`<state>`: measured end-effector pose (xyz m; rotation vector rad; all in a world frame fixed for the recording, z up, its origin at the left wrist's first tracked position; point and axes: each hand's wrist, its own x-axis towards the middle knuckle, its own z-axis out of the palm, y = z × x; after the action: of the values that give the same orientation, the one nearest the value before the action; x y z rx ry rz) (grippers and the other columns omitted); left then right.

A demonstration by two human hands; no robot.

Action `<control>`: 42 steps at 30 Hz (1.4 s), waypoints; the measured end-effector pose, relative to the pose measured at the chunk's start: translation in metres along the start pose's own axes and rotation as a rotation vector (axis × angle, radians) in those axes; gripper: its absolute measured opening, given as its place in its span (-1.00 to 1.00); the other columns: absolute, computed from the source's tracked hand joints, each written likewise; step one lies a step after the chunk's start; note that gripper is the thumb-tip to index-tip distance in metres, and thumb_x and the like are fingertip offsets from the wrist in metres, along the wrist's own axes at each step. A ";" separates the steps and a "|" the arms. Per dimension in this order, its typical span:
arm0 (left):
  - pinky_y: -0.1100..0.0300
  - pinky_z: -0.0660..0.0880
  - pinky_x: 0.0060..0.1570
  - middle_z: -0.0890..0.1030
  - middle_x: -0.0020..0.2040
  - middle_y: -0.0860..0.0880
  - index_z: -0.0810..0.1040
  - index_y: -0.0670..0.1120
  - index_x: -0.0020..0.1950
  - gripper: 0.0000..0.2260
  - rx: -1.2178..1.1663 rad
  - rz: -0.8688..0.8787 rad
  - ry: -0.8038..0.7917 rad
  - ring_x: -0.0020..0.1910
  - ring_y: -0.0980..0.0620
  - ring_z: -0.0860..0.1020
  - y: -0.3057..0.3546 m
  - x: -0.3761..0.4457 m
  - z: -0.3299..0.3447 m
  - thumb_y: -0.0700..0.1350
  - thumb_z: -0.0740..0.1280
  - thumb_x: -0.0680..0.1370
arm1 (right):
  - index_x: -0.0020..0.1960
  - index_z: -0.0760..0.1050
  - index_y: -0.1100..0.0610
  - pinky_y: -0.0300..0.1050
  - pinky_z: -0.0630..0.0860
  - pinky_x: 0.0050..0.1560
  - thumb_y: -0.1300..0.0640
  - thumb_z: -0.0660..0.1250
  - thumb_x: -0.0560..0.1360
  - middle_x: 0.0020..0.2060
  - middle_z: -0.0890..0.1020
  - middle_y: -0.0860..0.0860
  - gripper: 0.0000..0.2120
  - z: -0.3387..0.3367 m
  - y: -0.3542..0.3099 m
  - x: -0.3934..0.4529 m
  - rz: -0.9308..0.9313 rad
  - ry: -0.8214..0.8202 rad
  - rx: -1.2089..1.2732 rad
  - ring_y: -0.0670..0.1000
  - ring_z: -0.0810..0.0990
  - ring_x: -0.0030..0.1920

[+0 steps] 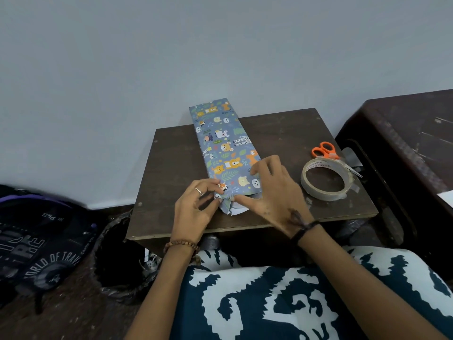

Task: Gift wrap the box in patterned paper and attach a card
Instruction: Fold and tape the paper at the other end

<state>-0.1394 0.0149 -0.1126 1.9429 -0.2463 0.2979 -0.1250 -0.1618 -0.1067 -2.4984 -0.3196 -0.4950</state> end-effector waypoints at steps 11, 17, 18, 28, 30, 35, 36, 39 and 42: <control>0.32 0.50 0.09 0.59 0.00 0.06 0.58 0.03 -0.17 -0.68 0.052 0.063 0.039 0.04 0.13 0.58 -0.001 -0.001 0.001 -0.42 0.40 0.40 | 0.10 0.57 0.13 -0.38 0.47 0.09 0.57 0.23 0.35 0.11 0.47 -0.15 -0.52 -0.024 0.053 0.007 -0.155 -0.214 0.437 -0.25 0.46 0.16; 0.32 0.51 0.05 0.60 -0.01 0.06 0.60 0.02 -0.24 -0.69 0.029 0.020 0.042 0.02 0.10 0.58 0.000 -0.001 0.001 -0.42 0.39 0.40 | 0.04 0.61 0.10 -0.48 0.42 0.05 0.49 0.35 0.37 0.06 0.49 -0.02 -0.62 -0.017 0.052 0.009 -0.136 -0.108 0.316 -0.14 0.50 0.03; 0.30 0.52 0.05 0.60 -0.01 0.06 0.60 -0.01 -0.25 -0.72 0.038 0.023 0.044 0.02 0.09 0.58 -0.001 -0.001 0.001 -0.41 0.39 0.41 | 0.04 0.61 0.11 -0.52 0.41 0.04 0.48 0.36 0.37 0.06 0.50 0.01 -0.64 -0.017 0.052 0.009 -0.131 -0.101 0.317 -0.14 0.51 0.01; 0.38 0.48 0.04 0.58 -0.02 0.10 0.57 -0.05 -0.28 -0.76 0.055 0.038 0.051 0.01 0.12 0.56 -0.004 0.001 0.002 -0.40 0.39 0.41 | 0.02 0.64 0.11 -0.55 0.40 0.00 0.32 0.44 0.38 0.03 0.60 0.09 -0.75 -0.011 0.055 0.011 -0.136 -0.010 0.264 -0.11 0.52 0.00; 0.36 0.49 0.04 0.56 -0.02 0.12 0.57 -0.02 -0.27 -0.73 0.048 0.005 0.054 0.04 0.13 0.55 -0.004 0.001 0.003 -0.41 0.38 0.42 | 0.02 0.64 0.12 -0.57 0.39 0.01 0.32 0.44 0.38 0.03 0.60 0.09 -0.76 -0.011 0.054 0.011 -0.133 -0.001 0.264 -0.12 0.51 0.01; 0.27 0.51 0.02 0.45 -0.01 0.21 0.47 0.13 -0.22 -0.62 0.158 0.027 0.075 0.08 0.18 0.49 -0.001 0.001 0.007 -0.39 0.38 0.42 | 0.01 0.64 0.13 -0.44 0.45 -0.03 0.35 0.43 0.39 0.02 0.61 0.10 -0.76 -0.008 0.052 0.009 -0.140 0.021 0.264 -0.10 0.53 0.00; 0.29 0.51 -0.02 0.42 -0.01 0.21 0.48 0.11 -0.22 -0.64 0.165 0.018 0.081 0.06 0.25 0.47 0.000 0.001 0.007 -0.39 0.38 0.41 | 0.01 0.64 0.13 -0.38 0.48 -0.04 0.37 0.42 0.38 0.02 0.61 0.10 -0.75 -0.008 0.052 0.009 -0.135 0.023 0.275 -0.08 0.54 -0.01; 0.41 0.51 -0.05 0.41 -0.03 0.16 0.53 -0.01 -0.19 -0.71 0.110 -0.017 0.069 0.01 0.35 0.46 0.004 0.000 0.006 -0.42 0.40 0.39 | 0.03 0.63 0.15 -0.40 0.50 0.02 0.45 0.40 0.36 0.07 0.58 0.12 -0.68 -0.010 0.055 0.009 -0.131 -0.019 0.321 -0.03 0.55 0.03; 0.47 0.47 -0.01 0.43 0.00 0.09 0.54 0.01 -0.17 -0.65 0.002 -0.044 0.011 0.03 0.35 0.48 0.005 -0.002 0.001 -0.48 0.35 0.41 | 0.08 0.60 0.16 -0.51 0.42 0.05 0.56 0.31 0.32 0.12 0.51 0.11 -0.55 -0.010 0.056 0.005 -0.145 -0.074 0.326 -0.07 0.49 0.08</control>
<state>-0.1431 0.0123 -0.1089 1.9455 -0.1956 0.2798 -0.1043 -0.2124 -0.1242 -2.1885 -0.5668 -0.3735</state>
